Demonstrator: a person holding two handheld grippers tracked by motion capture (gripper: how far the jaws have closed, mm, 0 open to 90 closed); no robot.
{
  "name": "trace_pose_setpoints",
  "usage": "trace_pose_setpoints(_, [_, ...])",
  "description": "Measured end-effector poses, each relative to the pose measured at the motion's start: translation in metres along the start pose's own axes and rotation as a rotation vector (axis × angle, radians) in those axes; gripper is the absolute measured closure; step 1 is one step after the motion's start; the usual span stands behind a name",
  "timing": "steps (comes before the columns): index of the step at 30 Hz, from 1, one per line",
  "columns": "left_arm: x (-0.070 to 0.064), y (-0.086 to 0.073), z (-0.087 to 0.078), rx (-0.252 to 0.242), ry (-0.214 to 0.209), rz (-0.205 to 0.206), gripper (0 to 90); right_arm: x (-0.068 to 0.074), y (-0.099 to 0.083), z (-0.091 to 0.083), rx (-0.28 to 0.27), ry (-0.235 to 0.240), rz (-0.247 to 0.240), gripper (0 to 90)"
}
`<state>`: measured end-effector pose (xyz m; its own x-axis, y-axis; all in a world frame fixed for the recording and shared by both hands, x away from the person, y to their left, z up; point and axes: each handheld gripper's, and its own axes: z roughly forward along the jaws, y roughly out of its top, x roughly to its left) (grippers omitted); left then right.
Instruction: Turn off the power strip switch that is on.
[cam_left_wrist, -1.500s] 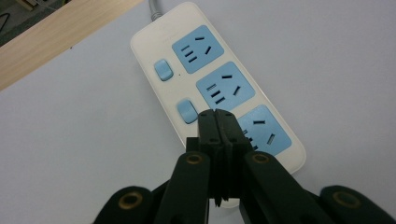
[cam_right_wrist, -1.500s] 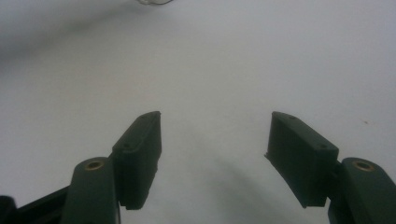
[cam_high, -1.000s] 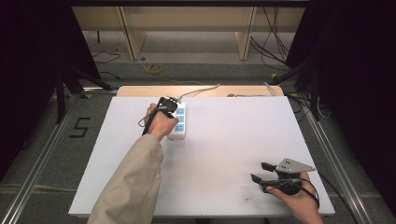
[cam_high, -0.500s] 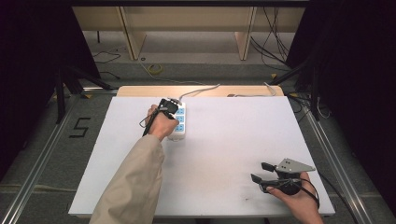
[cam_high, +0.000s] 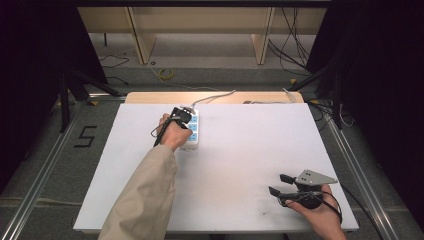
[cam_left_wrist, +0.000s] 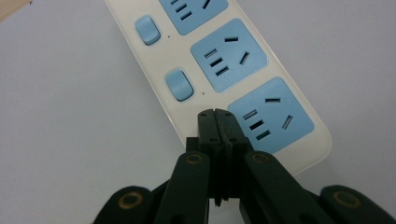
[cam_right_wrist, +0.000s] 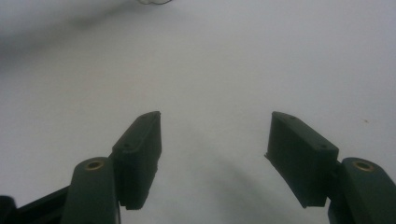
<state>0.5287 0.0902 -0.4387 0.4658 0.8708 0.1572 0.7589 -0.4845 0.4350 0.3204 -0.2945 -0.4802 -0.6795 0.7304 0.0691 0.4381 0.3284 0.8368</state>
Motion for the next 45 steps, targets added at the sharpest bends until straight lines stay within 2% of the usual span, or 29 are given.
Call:
trace_pose_setpoints(9, [0.0022,0.0002,0.0005,0.009,0.005,-0.028,89.7,0.0002,-0.0002,0.0002,0.001,0.001,0.001,35.9])
trace_pose_setpoints(19, [-0.0014,0.002,0.0007,0.018,0.022,-0.016,89.7,-0.0001,-0.0003,0.0001,0.001,0.0,0.002,35.9])
trace_pose_setpoints(24, [-0.0017,0.0023,0.0008,0.021,0.022,-0.027,89.7,0.0001,-0.0003,0.0,-0.001,0.0,-0.001,35.9])
trace_pose_setpoints(26, [-0.0021,0.0031,0.0003,0.04,0.035,-0.009,89.7,0.0001,-0.0003,-0.0001,0.001,-0.001,-0.002,36.0])
trace_pose_setpoints(28, [-0.0016,0.0036,0.0004,0.044,0.032,-0.01,89.7,-0.0001,-0.0004,0.0,0.001,-0.001,-0.002,35.9])
trace_pose_setpoints(32, [-0.0011,0.0033,0.0006,0.038,0.024,-0.021,89.8,0.0002,-0.0003,0.0,0.0,0.0,-0.002,36.0])
trace_pose_setpoints(45, [-0.0059,0.0042,0.0007,0.052,0.058,0.025,89.8,0.0008,-0.0003,0.0001,0.005,0.0,0.0,35.9])
